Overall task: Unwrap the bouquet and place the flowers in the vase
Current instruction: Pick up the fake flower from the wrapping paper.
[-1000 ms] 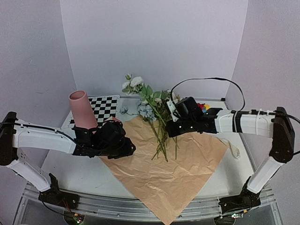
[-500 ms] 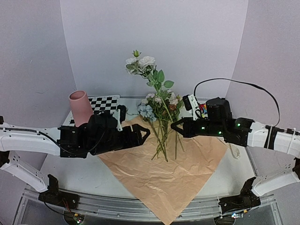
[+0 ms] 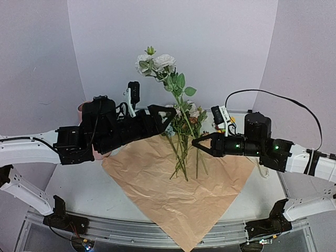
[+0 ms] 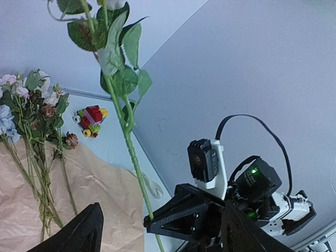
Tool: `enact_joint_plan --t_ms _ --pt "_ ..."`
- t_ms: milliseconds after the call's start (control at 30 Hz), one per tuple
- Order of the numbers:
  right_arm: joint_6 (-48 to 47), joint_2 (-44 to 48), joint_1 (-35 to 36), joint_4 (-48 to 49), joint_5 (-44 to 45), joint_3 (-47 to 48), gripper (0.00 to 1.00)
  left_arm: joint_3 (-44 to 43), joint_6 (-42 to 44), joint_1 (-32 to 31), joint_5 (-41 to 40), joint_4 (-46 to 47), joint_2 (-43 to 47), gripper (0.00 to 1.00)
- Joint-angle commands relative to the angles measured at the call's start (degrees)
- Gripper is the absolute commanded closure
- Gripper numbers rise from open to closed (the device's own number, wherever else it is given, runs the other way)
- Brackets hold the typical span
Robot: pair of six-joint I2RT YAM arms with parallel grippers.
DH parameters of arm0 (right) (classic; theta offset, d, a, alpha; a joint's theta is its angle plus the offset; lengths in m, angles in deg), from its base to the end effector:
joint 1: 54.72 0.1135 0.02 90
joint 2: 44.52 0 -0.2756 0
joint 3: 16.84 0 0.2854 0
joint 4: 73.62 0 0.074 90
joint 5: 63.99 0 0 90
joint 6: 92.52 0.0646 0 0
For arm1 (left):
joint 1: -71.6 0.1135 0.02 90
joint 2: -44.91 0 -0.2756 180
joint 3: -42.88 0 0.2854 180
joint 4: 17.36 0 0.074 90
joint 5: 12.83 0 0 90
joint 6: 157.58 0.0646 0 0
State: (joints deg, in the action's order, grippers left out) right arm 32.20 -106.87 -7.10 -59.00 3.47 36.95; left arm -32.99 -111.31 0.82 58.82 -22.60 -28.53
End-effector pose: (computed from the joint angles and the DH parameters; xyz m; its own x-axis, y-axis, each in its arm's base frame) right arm 0.1888 0.2436 0.3293 -0.4764 0.2583 -0.8404 -0.8125 0.2358 0.5331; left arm 0.1383 -0.3349 0.3831 -0.5596 -0.3878 -0.7324 0.5617 0.4723 -0.6793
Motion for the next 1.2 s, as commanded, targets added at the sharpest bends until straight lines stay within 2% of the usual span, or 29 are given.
enact_joint_plan --t_ms 0,233,567,933,1033,1167 --pt "0.73 2.52 0.79 5.99 -3.84 -1.15 1.0 -5.24 3.16 -0.06 -1.69 2.7 -0.55 0.24" --pt "0.53 4.9 1.34 6.2 -5.35 -2.34 1.0 -7.83 1.3 0.78 -1.57 2.37 -2.45 0.26" --pt "0.35 5.69 2.08 6.41 -8.84 -2.98 1.0 -8.11 -1.96 3.02 1.76 2.25 -3.36 0.42" --pt "0.12 4.33 3.15 6.54 -11.38 -2.94 1.0 -7.97 -2.67 3.64 3.67 2.25 -4.26 0.49" --pt "0.02 3.96 3.42 6.55 -12.17 -3.03 1.0 -7.35 -3.04 4.0 3.41 2.24 -3.81 0.53" --pt "-0.14 3.59 3.78 6.71 -12.51 -3.47 1.0 -7.1 -3.03 4.24 3.26 2.25 -3.44 0.63"
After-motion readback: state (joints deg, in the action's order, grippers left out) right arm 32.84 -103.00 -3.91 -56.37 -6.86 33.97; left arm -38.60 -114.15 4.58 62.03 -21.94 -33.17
